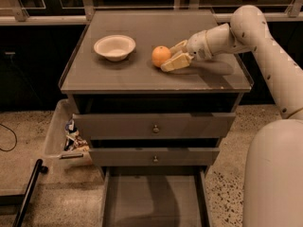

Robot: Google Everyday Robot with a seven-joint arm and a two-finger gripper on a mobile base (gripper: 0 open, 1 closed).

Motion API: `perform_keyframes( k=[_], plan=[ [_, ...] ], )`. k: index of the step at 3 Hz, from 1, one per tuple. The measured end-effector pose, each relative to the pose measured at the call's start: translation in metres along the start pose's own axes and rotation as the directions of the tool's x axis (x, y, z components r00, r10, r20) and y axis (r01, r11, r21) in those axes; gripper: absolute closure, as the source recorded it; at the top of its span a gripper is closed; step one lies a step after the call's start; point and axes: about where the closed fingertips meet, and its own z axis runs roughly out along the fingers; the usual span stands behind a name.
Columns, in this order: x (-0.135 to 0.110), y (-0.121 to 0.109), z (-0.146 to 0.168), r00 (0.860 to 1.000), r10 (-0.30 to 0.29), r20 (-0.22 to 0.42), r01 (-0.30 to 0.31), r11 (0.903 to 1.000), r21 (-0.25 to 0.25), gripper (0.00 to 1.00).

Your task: Place orange into bottom drawer

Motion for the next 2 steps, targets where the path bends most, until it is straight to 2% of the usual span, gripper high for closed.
perform_keyframes(
  k=[1, 2],
  plan=[
    [-0.003, 0.000, 0.005, 1.000, -0.008, -0.004, 0.008, 0.9999, -0.006, 0.00],
    [-0.023, 0.004, 0.022, 1.000, -0.025, -0.007, 0.024, 0.9990, -0.037, 0.00]
  ],
)
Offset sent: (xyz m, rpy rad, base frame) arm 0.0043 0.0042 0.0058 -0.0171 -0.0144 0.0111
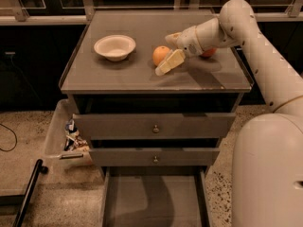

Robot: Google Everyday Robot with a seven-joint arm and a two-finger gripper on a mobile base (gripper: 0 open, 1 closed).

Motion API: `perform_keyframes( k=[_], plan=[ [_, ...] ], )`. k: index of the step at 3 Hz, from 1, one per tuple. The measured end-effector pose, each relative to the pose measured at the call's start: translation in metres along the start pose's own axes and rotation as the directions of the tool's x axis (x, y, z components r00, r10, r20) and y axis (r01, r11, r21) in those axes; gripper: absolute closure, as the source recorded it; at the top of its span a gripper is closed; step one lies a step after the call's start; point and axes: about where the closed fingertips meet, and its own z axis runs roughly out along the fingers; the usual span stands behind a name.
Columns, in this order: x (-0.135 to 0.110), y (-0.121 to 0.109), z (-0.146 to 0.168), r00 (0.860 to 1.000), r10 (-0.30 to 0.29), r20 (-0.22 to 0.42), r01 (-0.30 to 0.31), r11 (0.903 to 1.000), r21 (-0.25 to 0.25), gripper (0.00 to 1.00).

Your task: Place orange into bottom drawer

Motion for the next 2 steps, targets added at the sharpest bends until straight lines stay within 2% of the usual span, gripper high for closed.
perform_keyframes(
  k=[1, 2],
  plan=[
    [0.0000, 0.0000, 0.0000, 1.000, 0.000, 0.000, 0.000, 1.0000, 0.000, 0.00],
    [0.0000, 0.0000, 0.0001, 1.000, 0.000, 0.000, 0.000, 1.0000, 0.000, 0.19]
  ],
)
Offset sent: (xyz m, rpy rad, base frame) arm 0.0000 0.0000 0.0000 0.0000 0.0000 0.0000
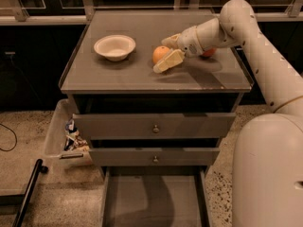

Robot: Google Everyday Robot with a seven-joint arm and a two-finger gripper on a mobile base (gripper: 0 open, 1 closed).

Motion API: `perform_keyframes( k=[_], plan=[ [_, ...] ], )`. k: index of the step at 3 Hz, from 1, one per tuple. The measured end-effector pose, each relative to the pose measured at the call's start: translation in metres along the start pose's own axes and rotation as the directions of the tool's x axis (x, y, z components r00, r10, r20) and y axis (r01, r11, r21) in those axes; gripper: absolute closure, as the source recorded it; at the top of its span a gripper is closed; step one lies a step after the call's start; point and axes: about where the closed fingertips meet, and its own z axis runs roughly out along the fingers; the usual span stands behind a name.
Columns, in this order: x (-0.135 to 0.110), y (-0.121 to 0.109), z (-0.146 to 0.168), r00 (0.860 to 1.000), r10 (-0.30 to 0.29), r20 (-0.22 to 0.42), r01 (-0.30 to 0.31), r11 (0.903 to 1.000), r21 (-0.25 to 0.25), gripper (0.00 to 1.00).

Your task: Place orange into bottom drawer

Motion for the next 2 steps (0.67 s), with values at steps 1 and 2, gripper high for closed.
perform_keyframes(
  k=[1, 2],
  plan=[
    [0.0000, 0.0000, 0.0000, 1.000, 0.000, 0.000, 0.000, 1.0000, 0.000, 0.43],
    [-0.0001, 0.0001, 0.0004, 1.000, 0.000, 0.000, 0.000, 1.0000, -0.001, 0.66]
  ],
)
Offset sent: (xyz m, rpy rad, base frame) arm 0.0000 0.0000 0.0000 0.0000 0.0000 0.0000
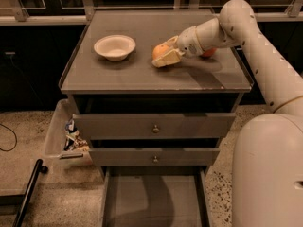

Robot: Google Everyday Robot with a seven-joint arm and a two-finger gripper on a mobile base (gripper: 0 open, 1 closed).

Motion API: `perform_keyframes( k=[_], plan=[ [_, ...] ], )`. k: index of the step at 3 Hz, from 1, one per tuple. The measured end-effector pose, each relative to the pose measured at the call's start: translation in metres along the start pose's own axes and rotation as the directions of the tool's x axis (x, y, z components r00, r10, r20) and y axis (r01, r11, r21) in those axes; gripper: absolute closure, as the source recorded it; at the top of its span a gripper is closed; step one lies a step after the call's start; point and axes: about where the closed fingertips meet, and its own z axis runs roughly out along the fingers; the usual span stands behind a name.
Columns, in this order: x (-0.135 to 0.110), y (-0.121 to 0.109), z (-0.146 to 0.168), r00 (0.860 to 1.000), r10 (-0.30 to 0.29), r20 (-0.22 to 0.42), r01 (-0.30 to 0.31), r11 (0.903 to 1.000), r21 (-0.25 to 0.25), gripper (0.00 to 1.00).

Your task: Place orange into bottom drawer

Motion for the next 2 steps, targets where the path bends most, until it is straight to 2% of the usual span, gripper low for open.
perform_keyframes(
  k=[1, 2],
  plan=[
    [0.0000, 0.0001, 0.0001, 1.000, 0.000, 0.000, 0.000, 1.0000, 0.000, 0.89],
    [-0.0041, 0.0097, 0.0003, 1.000, -0.029, -0.001, 0.029, 0.9995, -0.007, 1.00]
  ],
)
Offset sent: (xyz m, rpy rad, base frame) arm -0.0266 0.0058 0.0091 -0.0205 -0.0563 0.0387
